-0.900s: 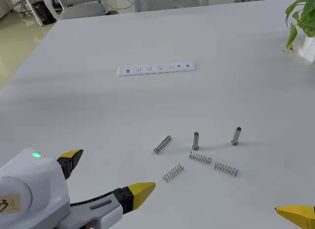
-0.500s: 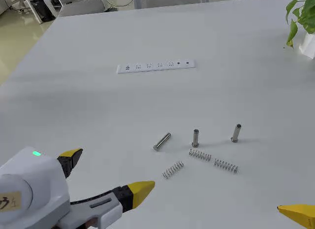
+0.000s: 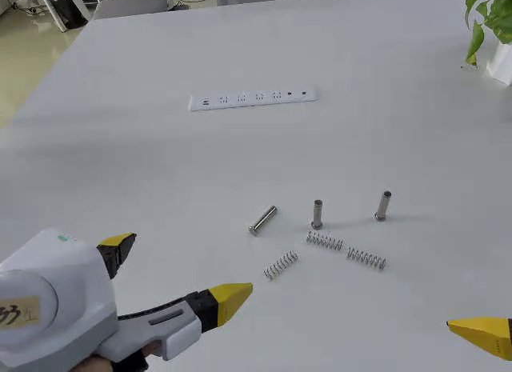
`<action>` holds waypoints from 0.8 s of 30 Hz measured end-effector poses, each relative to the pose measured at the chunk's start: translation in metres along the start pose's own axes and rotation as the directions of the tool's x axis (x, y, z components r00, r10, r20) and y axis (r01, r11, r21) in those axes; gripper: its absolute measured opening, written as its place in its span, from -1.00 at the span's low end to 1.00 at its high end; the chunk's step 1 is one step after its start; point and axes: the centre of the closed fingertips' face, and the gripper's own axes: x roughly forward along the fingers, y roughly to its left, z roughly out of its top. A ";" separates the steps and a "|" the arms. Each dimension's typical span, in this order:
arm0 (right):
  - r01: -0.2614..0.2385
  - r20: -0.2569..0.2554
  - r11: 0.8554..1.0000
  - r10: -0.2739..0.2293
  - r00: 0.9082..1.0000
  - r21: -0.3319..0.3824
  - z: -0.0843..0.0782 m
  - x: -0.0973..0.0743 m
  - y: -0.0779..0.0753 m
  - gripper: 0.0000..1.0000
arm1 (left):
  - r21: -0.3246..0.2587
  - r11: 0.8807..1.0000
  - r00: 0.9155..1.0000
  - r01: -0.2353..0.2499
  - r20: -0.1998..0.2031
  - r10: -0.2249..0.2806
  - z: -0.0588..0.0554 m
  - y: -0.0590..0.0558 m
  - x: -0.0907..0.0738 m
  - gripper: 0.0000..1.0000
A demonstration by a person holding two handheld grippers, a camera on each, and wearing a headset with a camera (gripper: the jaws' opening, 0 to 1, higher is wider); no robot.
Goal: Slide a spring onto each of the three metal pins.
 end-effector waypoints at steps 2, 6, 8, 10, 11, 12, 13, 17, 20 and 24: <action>0.001 -0.005 1.000 -0.001 1.000 -0.005 0.000 0.001 -0.001 0.99 | 0.002 1.000 1.000 0.002 -0.003 -0.002 -0.001 0.000 0.001 0.98; 0.004 -0.004 1.000 -0.004 1.000 -0.011 0.001 0.001 -0.003 0.99 | 0.002 1.000 1.000 0.006 -0.011 -0.006 -0.005 0.001 0.003 0.98; 0.005 -0.005 1.000 -0.005 1.000 -0.012 0.001 0.001 -0.004 0.99 | 0.004 1.000 1.000 0.010 -0.013 -0.010 -0.006 0.001 0.003 0.98; 0.006 -0.004 1.000 -0.006 1.000 -0.014 0.001 0.001 -0.004 0.99 | 0.003 1.000 1.000 0.012 -0.015 -0.012 -0.007 0.001 0.004 0.98; 0.006 -0.005 1.000 -0.006 1.000 -0.015 0.001 0.001 -0.004 0.99 | 0.004 1.000 1.000 0.015 -0.016 -0.014 -0.008 0.001 0.004 0.98; 0.007 -0.005 1.000 -0.007 1.000 -0.016 0.001 0.001 -0.004 0.99 | 0.005 1.000 1.000 0.013 -0.017 -0.013 -0.008 0.001 0.004 0.98; 0.007 -0.004 1.000 -0.008 1.000 -0.017 0.000 0.001 -0.004 0.99 | 0.007 1.000 1.000 0.015 -0.020 -0.014 -0.009 0.001 0.004 0.98; 0.010 -0.002 1.000 -0.010 1.000 -0.016 0.000 0.001 -0.005 0.99 | 0.027 0.999 0.999 0.029 -0.035 -0.028 -0.012 -0.001 0.006 0.98; 0.011 -0.001 1.000 -0.011 1.000 -0.018 0.000 0.001 -0.005 0.99 | 0.043 0.998 0.998 0.042 -0.044 -0.040 -0.012 -0.002 0.009 0.98; 0.011 0.003 1.000 -0.011 1.000 -0.010 0.000 0.000 -0.005 0.99 | 0.053 0.997 0.997 0.060 -0.058 -0.057 -0.013 0.000 0.015 0.98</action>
